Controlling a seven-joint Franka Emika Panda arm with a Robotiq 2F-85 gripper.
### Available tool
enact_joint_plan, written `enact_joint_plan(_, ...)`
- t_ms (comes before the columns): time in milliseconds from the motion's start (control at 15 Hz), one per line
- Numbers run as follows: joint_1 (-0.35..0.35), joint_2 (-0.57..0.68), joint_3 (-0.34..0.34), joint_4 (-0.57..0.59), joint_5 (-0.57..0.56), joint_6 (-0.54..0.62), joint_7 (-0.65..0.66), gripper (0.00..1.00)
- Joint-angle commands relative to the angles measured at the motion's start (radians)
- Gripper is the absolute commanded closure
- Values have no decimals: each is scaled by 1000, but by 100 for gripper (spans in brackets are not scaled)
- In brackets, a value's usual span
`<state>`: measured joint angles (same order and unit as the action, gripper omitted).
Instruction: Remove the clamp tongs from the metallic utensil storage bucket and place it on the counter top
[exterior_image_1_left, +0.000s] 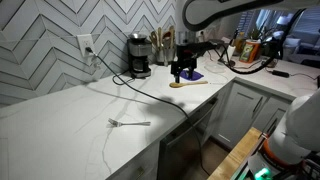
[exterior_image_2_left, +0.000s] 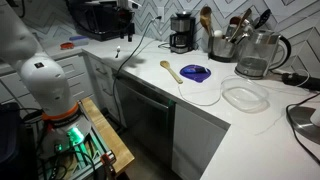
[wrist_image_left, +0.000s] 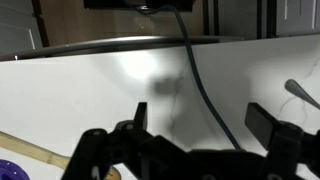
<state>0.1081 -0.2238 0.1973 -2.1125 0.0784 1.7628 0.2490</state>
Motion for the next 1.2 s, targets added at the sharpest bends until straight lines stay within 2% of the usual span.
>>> enact_joint_plan(0, 9, 1, -8, 2, -2, -2, 2, 0)
enact_joint_plan(800, 9, 1, -8, 2, -2, -2, 2, 0)
enact_joint_plan(1133, -45, -29, -95, 34, -131, 5, -197, 0)
